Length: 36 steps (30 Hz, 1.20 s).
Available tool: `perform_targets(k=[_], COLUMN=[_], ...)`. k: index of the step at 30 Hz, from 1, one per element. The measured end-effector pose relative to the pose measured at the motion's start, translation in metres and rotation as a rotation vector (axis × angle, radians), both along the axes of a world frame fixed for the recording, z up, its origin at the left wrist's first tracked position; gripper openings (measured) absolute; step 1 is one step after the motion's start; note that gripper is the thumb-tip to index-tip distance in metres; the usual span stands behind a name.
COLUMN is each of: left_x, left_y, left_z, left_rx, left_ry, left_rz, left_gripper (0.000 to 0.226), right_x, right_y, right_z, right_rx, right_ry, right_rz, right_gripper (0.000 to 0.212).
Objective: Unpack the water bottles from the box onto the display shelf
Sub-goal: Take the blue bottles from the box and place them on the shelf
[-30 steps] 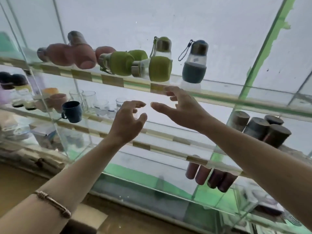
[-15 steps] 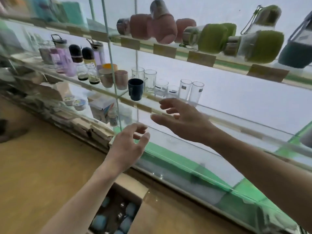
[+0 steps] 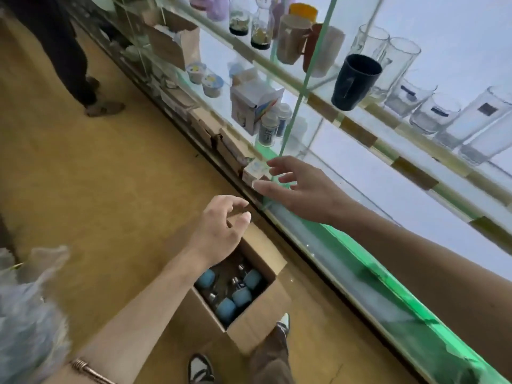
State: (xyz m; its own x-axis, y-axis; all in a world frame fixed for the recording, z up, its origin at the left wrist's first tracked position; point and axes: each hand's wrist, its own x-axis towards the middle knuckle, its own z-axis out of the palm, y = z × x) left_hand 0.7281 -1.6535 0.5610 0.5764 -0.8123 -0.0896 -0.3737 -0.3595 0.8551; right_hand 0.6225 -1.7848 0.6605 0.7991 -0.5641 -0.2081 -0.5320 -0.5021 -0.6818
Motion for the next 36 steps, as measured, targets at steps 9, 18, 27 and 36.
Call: perform_targets(k=[9,18,27,36], left_x=[0.022,0.028,0.020,0.035], left_y=[0.005,0.018,0.015,0.006], left_z=[-0.101,-0.265,-0.481,-0.631], left_rx=[0.222,0.490,0.708,0.853], left_ry=[0.123,0.318,0.529,0.363], left_rz=[0.252,0.401,0.410,0.308], left_gripper=[0.022,0.035,0.051,0.055], right_x=[0.076,0.113,0.081,0.066], right_y=[-0.030,-0.025,-0.024,0.000], right_z=[-0.116,-0.311,-0.529,-0.694], right_rx=[0.142,0.261,0.270,0.315], right_ry=[0.236,0.404,0.623,0.742], right_rz=[0.337,0.478,0.456,0.432], right_gripper=[0.067,0.068,0.071,0.077])
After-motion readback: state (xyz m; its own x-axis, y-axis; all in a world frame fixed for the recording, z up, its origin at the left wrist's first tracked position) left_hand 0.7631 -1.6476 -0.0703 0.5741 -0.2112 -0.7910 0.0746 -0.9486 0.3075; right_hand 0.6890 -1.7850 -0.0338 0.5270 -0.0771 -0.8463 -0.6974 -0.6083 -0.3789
